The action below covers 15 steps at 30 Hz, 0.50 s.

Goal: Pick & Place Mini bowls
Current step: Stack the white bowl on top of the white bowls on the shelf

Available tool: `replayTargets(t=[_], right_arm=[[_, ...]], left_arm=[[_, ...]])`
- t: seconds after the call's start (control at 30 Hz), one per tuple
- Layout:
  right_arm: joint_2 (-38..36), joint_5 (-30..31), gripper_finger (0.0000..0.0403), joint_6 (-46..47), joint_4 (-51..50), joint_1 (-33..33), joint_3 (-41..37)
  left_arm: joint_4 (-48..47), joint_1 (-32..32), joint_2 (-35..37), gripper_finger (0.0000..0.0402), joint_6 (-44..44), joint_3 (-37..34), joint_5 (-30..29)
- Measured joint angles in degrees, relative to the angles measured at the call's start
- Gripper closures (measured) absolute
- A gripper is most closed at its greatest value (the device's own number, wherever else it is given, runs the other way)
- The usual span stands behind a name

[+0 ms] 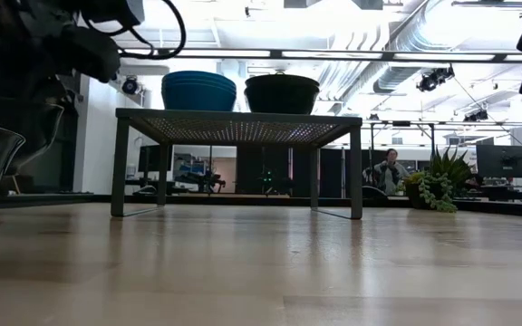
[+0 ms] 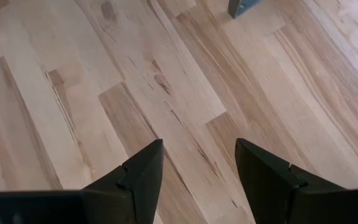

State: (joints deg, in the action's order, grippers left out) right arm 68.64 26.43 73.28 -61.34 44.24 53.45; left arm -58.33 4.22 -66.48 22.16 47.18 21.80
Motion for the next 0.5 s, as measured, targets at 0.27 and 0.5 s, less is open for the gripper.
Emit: replayTargets(t=[0.27,0.5], right_arm=[[0.0,0.0,0.0215,-3.5,2.7,0.0,0.0],[0.0,-0.8,0.0215,-7.7,5.2,0.0,0.0]], left_arm=[[9.4,2.3,0.0,0.0401,7.6,0.0,-0.4],[21.6,2.3,0.0,0.0401,12.7,0.0,-4.4]])
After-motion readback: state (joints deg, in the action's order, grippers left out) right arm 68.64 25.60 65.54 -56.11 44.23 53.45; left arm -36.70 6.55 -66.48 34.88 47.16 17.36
